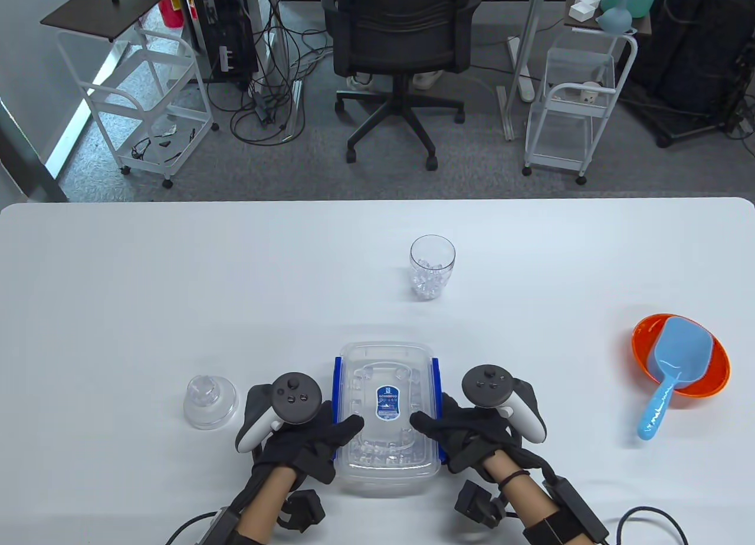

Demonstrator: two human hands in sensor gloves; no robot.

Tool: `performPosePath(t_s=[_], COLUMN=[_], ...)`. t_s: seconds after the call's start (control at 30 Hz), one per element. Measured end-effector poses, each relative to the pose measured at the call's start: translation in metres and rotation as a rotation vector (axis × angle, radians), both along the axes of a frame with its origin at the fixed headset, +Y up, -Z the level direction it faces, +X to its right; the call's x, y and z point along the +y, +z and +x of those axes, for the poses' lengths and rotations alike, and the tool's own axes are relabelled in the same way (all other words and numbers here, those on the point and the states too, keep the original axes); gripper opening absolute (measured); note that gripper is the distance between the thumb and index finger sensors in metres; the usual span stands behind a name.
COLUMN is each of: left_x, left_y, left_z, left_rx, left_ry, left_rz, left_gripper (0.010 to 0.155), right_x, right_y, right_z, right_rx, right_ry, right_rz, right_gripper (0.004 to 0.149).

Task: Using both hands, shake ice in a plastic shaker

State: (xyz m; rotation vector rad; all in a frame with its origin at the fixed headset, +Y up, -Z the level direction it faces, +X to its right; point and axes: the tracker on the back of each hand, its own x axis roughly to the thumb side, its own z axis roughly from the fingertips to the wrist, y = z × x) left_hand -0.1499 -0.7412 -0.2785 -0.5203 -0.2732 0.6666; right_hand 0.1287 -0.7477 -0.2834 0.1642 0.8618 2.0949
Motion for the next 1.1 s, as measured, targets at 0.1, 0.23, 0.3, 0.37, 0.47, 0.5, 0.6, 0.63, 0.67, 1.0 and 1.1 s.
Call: performPosePath(t_s=[0.1, 0.23, 0.3, 0.37, 0.47, 0.5, 0.6, 0.63, 0.67, 1.0, 1.1], left_x=[0.0, 0.004, 0.006, 0.006, 0.006, 0.006, 0.007, 0.007, 0.007, 0.011, 0.011], left_y=[0.0, 0.001, 0.002, 0.002, 0.002, 0.002, 0.001, 0.001, 0.001, 0.002, 0.002], left_z=[0.0, 0.002, 0.004, 0.005, 0.005, 0.005, 0.006, 0.006, 0.006, 0.011, 0.012], left_rx=[0.006, 0.015, 0.015, 0.013, 0.02, 0.02, 0.021, 0.017, 0.017, 0.006, -0.012], left_ry=[-0.002, -0.033, -0.063, -0.067, -0.061, -0.063, -0.09, -0.093, -0.091, -0.117, -0.147], left_rz=[0.012, 0.067, 0.095, 0.098, 0.098, 0.101, 0.142, 0.148, 0.142, 0.187, 0.203], left_gripper=[0.083, 0.081, 0.081, 0.08, 0.08, 0.08, 0.08, 0.079, 0.079, 0.075, 0.075], right_x=[0.0, 0.003, 0.004, 0.004, 0.004, 0.004, 0.004, 0.004, 0.004, 0.008, 0.008], right_y=[0.001, 0.002, 0.003, 0.002, 0.002, 0.002, 0.002, 0.002, 0.002, 0.004, 0.004], right_z=[-0.002, -0.003, -0.004, -0.004, -0.004, -0.004, -0.004, -0.004, -0.004, -0.01, -0.009], right_rx=[-0.035, -0.047, -0.051, -0.052, -0.052, -0.052, -0.051, -0.051, -0.05, -0.034, -0.031], right_ry=[-0.013, 0.008, 0.018, 0.021, 0.013, 0.013, 0.015, 0.015, 0.015, 0.07, 0.074], right_rz=[0.046, 0.085, 0.102, 0.106, 0.102, 0.102, 0.103, 0.103, 0.103, 0.152, 0.15], right_gripper=[0.087, 0.085, 0.084, 0.084, 0.084, 0.084, 0.083, 0.083, 0.083, 0.08, 0.08])
